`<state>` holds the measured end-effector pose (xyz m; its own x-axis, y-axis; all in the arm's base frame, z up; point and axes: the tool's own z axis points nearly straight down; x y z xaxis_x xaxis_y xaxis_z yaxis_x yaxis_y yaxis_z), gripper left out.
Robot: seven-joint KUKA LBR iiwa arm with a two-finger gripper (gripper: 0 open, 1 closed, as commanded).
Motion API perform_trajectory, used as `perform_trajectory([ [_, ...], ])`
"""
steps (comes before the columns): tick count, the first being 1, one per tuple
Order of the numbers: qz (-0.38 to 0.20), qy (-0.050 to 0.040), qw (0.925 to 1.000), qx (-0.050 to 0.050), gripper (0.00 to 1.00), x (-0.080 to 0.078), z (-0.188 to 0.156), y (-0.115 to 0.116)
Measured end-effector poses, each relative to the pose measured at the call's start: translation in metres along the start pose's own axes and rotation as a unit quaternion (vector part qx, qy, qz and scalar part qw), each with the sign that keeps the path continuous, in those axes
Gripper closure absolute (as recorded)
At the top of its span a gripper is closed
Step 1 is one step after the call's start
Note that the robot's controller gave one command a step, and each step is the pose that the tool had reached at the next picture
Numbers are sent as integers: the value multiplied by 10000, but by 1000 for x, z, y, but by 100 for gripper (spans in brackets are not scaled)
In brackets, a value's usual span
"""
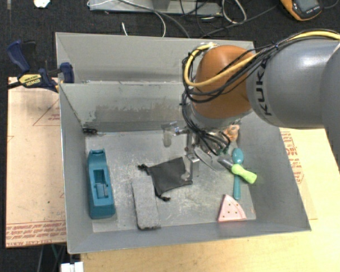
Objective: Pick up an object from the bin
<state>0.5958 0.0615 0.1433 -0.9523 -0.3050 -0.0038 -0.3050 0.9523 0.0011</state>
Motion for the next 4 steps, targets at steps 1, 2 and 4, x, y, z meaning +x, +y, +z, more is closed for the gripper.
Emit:
perform_trajectory([
  [1, 5, -5, 10000, -6, 0, 8, 16, 2],
  [2, -780, 27, 9969, -24, 0, 26, 13, 12],
  [4, -914, -22, 9958, -18, 100, 25, 72, -11],
])
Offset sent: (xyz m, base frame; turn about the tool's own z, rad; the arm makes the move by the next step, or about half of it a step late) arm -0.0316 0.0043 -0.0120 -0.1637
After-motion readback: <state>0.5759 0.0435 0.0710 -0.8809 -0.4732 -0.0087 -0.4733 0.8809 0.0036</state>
